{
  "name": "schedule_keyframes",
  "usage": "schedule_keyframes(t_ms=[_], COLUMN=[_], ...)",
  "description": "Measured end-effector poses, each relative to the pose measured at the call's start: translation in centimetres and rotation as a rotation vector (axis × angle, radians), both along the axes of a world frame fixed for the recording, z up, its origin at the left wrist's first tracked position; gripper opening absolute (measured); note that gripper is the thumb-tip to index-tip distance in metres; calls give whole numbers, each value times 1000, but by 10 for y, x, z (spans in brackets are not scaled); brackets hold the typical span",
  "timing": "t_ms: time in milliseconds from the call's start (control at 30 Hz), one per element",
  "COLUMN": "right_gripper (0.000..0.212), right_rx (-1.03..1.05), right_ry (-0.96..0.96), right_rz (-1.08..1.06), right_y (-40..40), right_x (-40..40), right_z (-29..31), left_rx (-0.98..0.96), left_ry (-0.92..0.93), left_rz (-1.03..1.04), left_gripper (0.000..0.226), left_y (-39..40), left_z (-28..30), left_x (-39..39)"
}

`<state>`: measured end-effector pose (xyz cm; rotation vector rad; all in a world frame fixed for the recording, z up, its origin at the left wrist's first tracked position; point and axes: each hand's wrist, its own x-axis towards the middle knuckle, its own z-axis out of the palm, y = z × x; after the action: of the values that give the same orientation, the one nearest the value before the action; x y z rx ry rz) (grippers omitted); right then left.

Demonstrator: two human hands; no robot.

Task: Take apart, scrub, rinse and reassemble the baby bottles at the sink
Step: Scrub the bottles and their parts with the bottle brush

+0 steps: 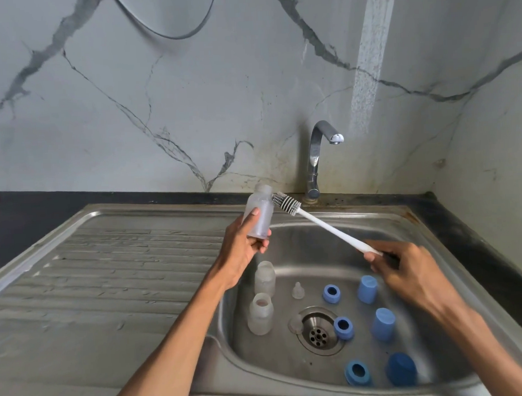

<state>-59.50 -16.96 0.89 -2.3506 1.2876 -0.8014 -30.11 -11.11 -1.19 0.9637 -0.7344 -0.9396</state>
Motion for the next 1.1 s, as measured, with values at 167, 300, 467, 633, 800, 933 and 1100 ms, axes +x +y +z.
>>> schedule_keyframes(t_ms=[167,300,467,633,800,933,1100], right_gripper=[34,38,32,34,33,32,34], right_rx=[-51,-41,-68,-87,-114,-112,-98], right_ry=[-53,-46,-16,6,31,-4,-12], right_rz=[-7,-2,-75,-60,-129,-111,-102], right_y=[2,5,1,5,2,5,4], right_x=[3,8,2,3,-4,0,0], right_z=[0,-3,0,2,8,4,5], left_rx=[28,133,120,90,78,71,66], left_ry=[52,-129,-187,-203,-86,-85,-88], left_rz=[-84,-231,-166,-81,17,-36,-31], left_gripper=[50,40,41,38,24,29,36], left_y=[-1,-2,-3,-6,-6,-6,-4], left_z=[-1,-10,-12,-12,-9,-8,-5], left_x=[-15,-43,-36,-22,-5,-15,-13])
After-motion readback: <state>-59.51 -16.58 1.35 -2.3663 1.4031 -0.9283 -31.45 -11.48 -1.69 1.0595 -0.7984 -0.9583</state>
